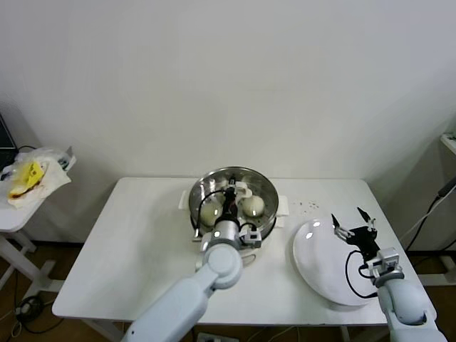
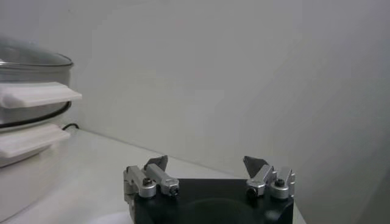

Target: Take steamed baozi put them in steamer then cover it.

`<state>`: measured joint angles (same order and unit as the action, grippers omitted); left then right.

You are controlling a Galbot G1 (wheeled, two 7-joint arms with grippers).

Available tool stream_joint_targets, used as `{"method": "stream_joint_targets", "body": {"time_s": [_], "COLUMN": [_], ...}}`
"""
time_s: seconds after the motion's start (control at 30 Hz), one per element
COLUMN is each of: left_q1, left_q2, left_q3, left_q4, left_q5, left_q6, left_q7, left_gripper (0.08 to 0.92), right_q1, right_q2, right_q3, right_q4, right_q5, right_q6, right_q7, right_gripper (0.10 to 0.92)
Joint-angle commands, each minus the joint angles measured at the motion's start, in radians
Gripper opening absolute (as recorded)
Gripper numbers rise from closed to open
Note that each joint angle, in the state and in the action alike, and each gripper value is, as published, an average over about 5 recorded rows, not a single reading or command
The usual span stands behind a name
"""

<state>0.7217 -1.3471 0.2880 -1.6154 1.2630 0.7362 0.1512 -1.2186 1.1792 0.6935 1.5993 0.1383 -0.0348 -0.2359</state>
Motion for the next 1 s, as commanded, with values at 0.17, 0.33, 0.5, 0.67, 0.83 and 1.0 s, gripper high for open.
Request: {"method": "stream_joint_targets", "body": {"time_s": [0.17,0.33,0.5,0.67,0.83,1.0], "left_q1": [-0.007,-0.006,-0.002,-0.006,-0.011,0.015], "left_q2": [0.001,0.003,0.002,0.010,0.044,0.087], "left_q3": [0.011,0.022,0.031,0.024,0.023,0.011], "left_q4": [0.009,-0.005,-0.011,-0.025,-0.076,-0.164], "left_q5": [-0.017,-0.020,0.007,0.018,0.014,-0.004], "left_q6": [0.034,0.042,0.049,0.048,0.049,0.049], "left_q7": [0.006,0.018,0.036,0.041,0.058,0.073], "left_gripper": [0.150,0.150,0.150,0.167,0.294,0.433], "right_q1": [0.003,0.004,0.007,0.007,0.005,0.006], "right_q2": [0.000,0.000,0.001,0.000,-0.003,-0.005], "right_q3": [0.003,0.004,0.006,0.007,0.007,0.005], "right_q4": [-0.004,-0.006,-0.009,-0.010,-0.004,0.008], "right_q5": [-0.002,-0.004,-0.005,-0.003,-0.001,0.002], "right_q6": [0.003,0.006,0.008,0.006,-0.016,-0.061], "right_q7": [-0.007,-0.012,-0.016,-0.017,-0.018,-0.020], "right_gripper": [0.823,0.823,0.823,0.823,0.823,0.823]}}
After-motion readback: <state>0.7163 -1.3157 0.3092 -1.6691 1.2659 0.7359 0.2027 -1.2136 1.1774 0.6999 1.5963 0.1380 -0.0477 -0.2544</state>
